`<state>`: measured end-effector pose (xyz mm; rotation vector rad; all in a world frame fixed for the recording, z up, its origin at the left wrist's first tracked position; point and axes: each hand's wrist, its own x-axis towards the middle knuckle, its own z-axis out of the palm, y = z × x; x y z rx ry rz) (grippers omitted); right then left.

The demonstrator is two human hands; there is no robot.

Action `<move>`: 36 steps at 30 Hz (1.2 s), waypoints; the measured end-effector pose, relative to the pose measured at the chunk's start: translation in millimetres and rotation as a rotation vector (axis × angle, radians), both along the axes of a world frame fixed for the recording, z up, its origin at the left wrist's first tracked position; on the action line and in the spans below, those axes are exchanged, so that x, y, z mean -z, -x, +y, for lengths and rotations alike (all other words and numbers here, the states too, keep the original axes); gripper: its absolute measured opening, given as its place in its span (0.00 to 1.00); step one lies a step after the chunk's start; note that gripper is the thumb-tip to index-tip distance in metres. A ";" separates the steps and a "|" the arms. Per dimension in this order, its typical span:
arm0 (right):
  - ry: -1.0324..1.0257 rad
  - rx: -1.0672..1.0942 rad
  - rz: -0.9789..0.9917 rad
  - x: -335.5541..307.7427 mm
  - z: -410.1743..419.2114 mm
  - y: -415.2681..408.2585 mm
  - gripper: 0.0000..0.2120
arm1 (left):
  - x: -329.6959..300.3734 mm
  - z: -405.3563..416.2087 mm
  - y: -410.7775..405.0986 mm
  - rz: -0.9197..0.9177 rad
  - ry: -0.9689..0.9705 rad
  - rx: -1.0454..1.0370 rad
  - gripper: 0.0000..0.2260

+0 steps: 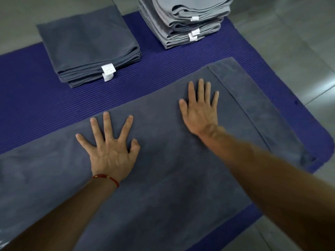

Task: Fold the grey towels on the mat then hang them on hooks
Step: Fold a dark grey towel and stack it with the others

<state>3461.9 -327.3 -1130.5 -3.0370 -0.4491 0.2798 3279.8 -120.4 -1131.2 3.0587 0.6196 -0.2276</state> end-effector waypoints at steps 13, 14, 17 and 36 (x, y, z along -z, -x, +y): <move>-0.124 -0.381 0.039 -4.7 81.5 298.0 0.32 | -5.3 132.8 121.2 0.031 0.062 0.073 0.26; -0.134 -0.407 0.049 -6.4 87.2 310.9 0.31 | -6.8 157.0 143.2 0.033 0.055 0.041 0.26; -0.176 -0.531 0.071 -9.6 110.0 346.7 0.31 | -7.0 226.3 188.8 0.059 0.069 -0.062 0.26; -0.069 -1.373 0.219 -10.7 215.4 539.3 0.25 | -57.3 361.5 244.8 -0.348 0.796 -0.706 0.21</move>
